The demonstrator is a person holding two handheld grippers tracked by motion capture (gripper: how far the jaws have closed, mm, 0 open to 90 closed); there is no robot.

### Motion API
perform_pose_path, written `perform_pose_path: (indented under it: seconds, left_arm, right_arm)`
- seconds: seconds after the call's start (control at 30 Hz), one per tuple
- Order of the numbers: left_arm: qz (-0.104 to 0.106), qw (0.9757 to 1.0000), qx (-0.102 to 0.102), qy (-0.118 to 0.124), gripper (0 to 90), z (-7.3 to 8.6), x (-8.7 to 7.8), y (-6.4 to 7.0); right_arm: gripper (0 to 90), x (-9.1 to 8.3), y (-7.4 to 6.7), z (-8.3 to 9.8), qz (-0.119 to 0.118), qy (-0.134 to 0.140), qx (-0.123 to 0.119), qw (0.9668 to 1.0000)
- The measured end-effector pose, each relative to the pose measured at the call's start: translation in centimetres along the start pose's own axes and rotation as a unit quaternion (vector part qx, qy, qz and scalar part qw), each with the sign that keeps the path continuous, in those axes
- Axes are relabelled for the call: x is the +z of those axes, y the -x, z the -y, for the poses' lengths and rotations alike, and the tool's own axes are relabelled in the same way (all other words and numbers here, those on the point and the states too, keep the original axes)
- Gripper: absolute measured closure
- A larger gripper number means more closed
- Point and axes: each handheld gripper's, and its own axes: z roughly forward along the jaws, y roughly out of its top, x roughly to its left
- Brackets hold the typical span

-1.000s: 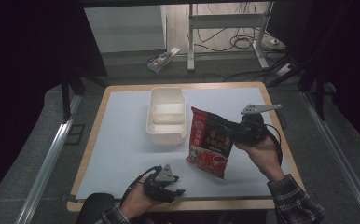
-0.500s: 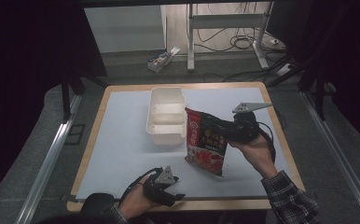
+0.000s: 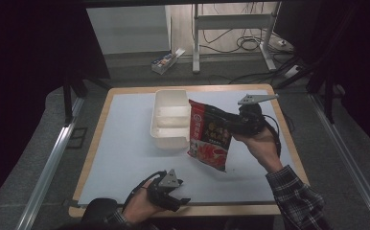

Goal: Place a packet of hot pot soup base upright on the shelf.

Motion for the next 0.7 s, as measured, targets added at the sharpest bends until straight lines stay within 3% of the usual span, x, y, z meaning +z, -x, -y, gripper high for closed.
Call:
perform_pose_path:
  seconds: [0.23,0.7]
  left_arm:
    - [-0.011,0.9995,-0.011,0.026,27.7,-0.1,-0.5,-0.2]
    - [-0.033,0.9984,-0.025,0.038,16.2,-0.1,-0.7,-0.6]
  right_arm:
    - [68.0,-0.9,1.2,-1.0,0.017,0.013,0.007,0.9997]
    - [68.0,-1.1,3.2,-3.7,0.036,0.038,0.015,0.9985]
